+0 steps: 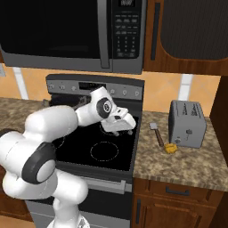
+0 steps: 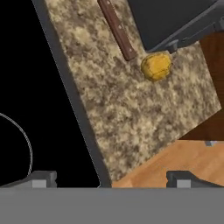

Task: Put the lime and squash in the pot. Retrieve the spatula and lightly stir the vegetables in the pot.

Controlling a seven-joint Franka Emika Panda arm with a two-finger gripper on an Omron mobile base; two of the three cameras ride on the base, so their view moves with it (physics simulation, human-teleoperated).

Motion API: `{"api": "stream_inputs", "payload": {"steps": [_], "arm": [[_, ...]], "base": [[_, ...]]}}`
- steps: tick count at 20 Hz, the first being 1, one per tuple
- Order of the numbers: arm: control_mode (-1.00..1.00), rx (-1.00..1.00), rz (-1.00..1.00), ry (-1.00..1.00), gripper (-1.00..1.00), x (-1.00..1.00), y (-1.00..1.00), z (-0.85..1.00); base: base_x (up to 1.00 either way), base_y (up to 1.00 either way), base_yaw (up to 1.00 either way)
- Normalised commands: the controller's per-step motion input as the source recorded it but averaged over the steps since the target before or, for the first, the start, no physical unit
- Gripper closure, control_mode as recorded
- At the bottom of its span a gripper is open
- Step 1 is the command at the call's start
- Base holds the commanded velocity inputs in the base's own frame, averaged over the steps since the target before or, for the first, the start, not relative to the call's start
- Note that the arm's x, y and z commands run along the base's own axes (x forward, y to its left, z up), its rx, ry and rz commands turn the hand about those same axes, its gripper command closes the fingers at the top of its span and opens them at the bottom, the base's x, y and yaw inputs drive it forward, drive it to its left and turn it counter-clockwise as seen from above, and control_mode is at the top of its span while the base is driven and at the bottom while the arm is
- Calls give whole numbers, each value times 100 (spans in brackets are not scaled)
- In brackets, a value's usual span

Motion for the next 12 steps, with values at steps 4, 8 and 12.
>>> {"api": "stream_inputs", "payload": {"steps": [4,8,12], "arm": [[-100,1,-15,13,-100,1,-100,-10],[-100,8,-11,3,-100,0,-100,-8],[-100,14,-4,0,-100,1,-100,-9]], "base": [[0,0,0],[0,0,0],[0,0,0]]}}
